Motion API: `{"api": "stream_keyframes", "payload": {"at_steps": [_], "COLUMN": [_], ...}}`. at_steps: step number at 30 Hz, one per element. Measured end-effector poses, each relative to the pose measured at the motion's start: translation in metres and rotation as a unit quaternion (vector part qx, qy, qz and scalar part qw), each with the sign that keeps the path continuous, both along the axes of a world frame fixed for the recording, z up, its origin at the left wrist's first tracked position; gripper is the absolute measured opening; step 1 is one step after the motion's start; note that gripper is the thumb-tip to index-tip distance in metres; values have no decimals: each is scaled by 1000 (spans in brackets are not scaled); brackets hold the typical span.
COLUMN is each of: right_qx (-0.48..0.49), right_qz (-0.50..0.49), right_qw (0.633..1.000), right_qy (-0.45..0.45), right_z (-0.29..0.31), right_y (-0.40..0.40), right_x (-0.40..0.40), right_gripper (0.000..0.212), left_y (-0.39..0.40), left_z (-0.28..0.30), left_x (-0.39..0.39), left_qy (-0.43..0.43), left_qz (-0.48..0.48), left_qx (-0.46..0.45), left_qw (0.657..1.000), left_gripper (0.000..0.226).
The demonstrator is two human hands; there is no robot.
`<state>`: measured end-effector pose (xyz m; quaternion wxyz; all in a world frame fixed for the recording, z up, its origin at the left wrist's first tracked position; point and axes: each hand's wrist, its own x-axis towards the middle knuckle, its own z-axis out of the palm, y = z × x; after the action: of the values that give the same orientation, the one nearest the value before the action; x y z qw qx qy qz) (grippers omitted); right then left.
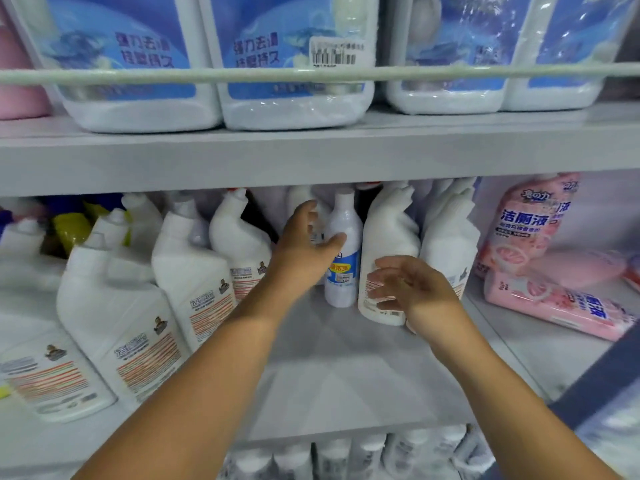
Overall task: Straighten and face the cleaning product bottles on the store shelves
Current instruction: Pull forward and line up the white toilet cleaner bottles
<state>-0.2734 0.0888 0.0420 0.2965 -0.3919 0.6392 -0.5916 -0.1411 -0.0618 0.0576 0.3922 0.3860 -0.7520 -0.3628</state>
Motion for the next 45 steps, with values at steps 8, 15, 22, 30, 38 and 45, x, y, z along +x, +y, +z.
{"api": "stream_keyframes", "payload": {"at_steps": [8,15,22,30,38,45], "right_qx": [0,15,38,37,31,39], "right_qz": [-35,-2,80,132,128,147], "right_qw": [999,1000,995,984,927,876], "right_qy": [-2,1,47,110,351,457], "right_z": [-3,-1,-6,11,64,56], "right_y": [14,4,-19,-71,-197,-239], "right_x": [-17,-10,17,52,79,93], "right_gripper": [27,22,25,18,29,28], "left_y": [-11,36,72,97,91,90], "left_z": [-17,-26,-10,-9,-27,-28], "left_x": [-18,25,80,146,156,160], "left_qy": [-35,36,61,30,10,28], "left_qz": [-76,-42,67,197,226,193], "left_qx": [58,32,36,12,9,20], "left_qw": [995,998,995,980,974,981], "left_gripper": [80,71,76,72,79,77]}}
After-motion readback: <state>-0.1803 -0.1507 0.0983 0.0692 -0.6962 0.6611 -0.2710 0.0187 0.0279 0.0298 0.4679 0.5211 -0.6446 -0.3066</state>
